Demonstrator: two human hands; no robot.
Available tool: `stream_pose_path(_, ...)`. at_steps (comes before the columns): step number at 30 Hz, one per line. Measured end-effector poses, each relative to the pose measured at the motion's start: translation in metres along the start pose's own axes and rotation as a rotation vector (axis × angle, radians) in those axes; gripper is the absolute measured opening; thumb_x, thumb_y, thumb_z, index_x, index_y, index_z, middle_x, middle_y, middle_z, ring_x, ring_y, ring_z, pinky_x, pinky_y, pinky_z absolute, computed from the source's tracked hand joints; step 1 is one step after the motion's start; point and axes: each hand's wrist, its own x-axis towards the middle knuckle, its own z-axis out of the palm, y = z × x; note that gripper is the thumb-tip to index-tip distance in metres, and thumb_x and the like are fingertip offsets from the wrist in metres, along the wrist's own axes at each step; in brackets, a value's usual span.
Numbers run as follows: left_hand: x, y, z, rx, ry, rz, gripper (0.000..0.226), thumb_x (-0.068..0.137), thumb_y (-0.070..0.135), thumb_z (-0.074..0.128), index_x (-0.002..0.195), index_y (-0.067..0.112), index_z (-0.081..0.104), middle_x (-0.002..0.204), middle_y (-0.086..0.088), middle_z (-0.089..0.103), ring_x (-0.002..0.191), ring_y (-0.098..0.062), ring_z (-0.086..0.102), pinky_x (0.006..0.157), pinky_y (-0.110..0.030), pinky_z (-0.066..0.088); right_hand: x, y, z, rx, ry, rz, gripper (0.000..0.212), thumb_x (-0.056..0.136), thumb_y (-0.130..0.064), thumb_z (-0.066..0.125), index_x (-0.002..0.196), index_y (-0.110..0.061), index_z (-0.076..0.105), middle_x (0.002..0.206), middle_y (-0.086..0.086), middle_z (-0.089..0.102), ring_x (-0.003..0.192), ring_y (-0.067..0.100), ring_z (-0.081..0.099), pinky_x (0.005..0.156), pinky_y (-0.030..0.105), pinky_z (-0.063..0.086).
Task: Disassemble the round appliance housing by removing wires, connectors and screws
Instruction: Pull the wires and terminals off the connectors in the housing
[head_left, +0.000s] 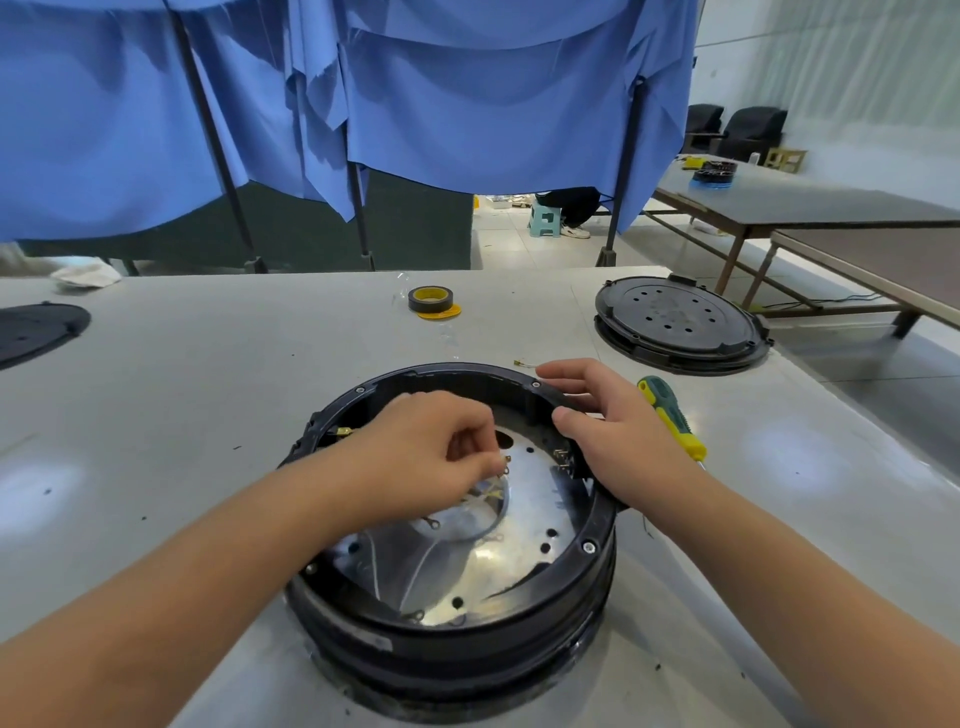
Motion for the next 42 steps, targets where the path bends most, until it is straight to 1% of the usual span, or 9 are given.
stream_pose_path(4, -0.003, 0.011, -0.003, -0.169, 0.049, 0.024, 0.010, 0.082, 0.032, 0.071, 0.073, 0.027, 0.070, 0.062, 0.012, 0.066, 0.067, -0.002, 0.062, 0.073, -0.026, 0.052, 0.001, 0.001, 0.001, 0.000, 0.004, -0.007, 0.037, 0.091, 0.002, 0.050, 0.112, -0.027, 0.059, 0.107, -0.012, 0.062, 0.100, 0.003, 0.059, 0.077, 0.014, 0.047)
stream_pose_path(10, -0.012, 0.025, 0.001, -0.263, -0.185, 0.059, 0.019, 0.083, 0.036, 0.070, 0.102, 0.033, 0.072, 0.072, 0.019, 0.071, 0.071, 0.008, 0.063, 0.066, -0.005, 0.042, 0.003, 0.004, 0.002, 0.026, 0.020, -0.031, 0.039, 0.088, 0.005, 0.050, 0.100, -0.031, 0.060, 0.102, -0.013, 0.064, 0.097, 0.004, 0.061, 0.072, 0.009, 0.047)
stream_pose_path(14, -0.015, 0.017, -0.010, -0.181, 0.043, 0.080, 0.017, 0.090, 0.037, 0.060, 0.102, 0.035, 0.072, 0.092, 0.028, 0.069, 0.088, 0.013, 0.061, 0.079, -0.005, 0.043, 0.005, 0.006, 0.001, 0.012, 0.024, -0.037, 0.042, 0.087, 0.004, 0.053, 0.096, -0.037, 0.059, 0.104, -0.012, 0.065, 0.101, 0.006, 0.062, 0.079, 0.019, 0.047)
stream_pose_path(18, -0.017, -0.007, -0.026, -0.186, 0.305, -0.017, 0.016, 0.090, 0.031, 0.060, 0.099, 0.036, 0.072, 0.089, 0.023, 0.070, 0.088, 0.013, 0.060, 0.072, -0.007, 0.045, 0.009, 0.005, -0.006, -0.019, 0.012, -0.023, 0.042, 0.087, 0.003, 0.055, 0.098, -0.038, 0.059, 0.107, -0.011, 0.066, 0.101, 0.004, 0.062, 0.082, 0.020, 0.049)
stream_pose_path(21, -0.018, -0.023, -0.029, -0.161, 0.441, -0.088, 0.019, 0.090, 0.027, 0.059, 0.103, 0.038, 0.069, 0.100, 0.026, 0.065, 0.096, 0.012, 0.057, 0.084, -0.017, 0.042, 0.012, 0.004, -0.012, -0.016, -0.015, 0.002, 0.040, 0.088, 0.004, 0.055, 0.102, -0.032, 0.061, 0.110, -0.005, 0.067, 0.102, 0.007, 0.063, 0.087, 0.026, 0.052)
stream_pose_path(28, -0.027, -0.046, -0.013, -0.215, 0.549, -0.239, 0.027, 0.093, 0.027, 0.057, 0.118, 0.033, 0.060, 0.121, 0.015, 0.057, 0.111, 0.000, 0.053, 0.089, -0.022, 0.038, 0.014, 0.004, -0.014, -0.086, -0.037, -0.004, 0.036, 0.089, 0.004, 0.052, 0.105, -0.026, 0.063, 0.103, -0.010, 0.066, 0.096, 0.000, 0.061, 0.064, 0.006, 0.048)
stream_pose_path(32, -0.029, -0.048, -0.009, -0.346, 0.556, -0.338, 0.026, 0.096, 0.021, 0.051, 0.121, 0.026, 0.057, 0.121, 0.009, 0.058, 0.110, -0.005, 0.054, 0.091, -0.024, 0.039, 0.014, 0.004, -0.017, -0.149, -0.037, -0.030, 0.037, 0.089, 0.003, 0.051, 0.103, -0.029, 0.063, 0.101, -0.014, 0.065, 0.093, -0.004, 0.060, 0.062, 0.007, 0.047)
stream_pose_path(36, -0.029, -0.045, 0.000, -0.544, 0.554, -0.439, 0.022, 0.098, 0.017, 0.047, 0.114, 0.022, 0.060, 0.106, 0.010, 0.064, 0.093, -0.001, 0.059, 0.074, -0.014, 0.041, 0.013, 0.004, -0.023, -0.182, -0.037, -0.024, 0.041, 0.089, 0.003, 0.048, 0.098, -0.034, 0.061, 0.098, -0.014, 0.065, 0.090, -0.005, 0.060, 0.060, 0.007, 0.047)
stream_pose_path(42, -0.031, -0.043, 0.004, -0.737, 0.627, -0.483, 0.035, 0.092, 0.003, 0.043, 0.110, 0.019, 0.068, 0.101, 0.008, 0.069, 0.093, -0.006, 0.063, 0.072, -0.017, 0.046, 0.008, -0.008, -0.025, -0.442, -0.055, -0.063, 0.032, 0.089, -0.007, 0.049, 0.107, -0.032, 0.062, 0.110, -0.011, 0.062, 0.106, 0.008, 0.057, 0.091, 0.028, 0.047)
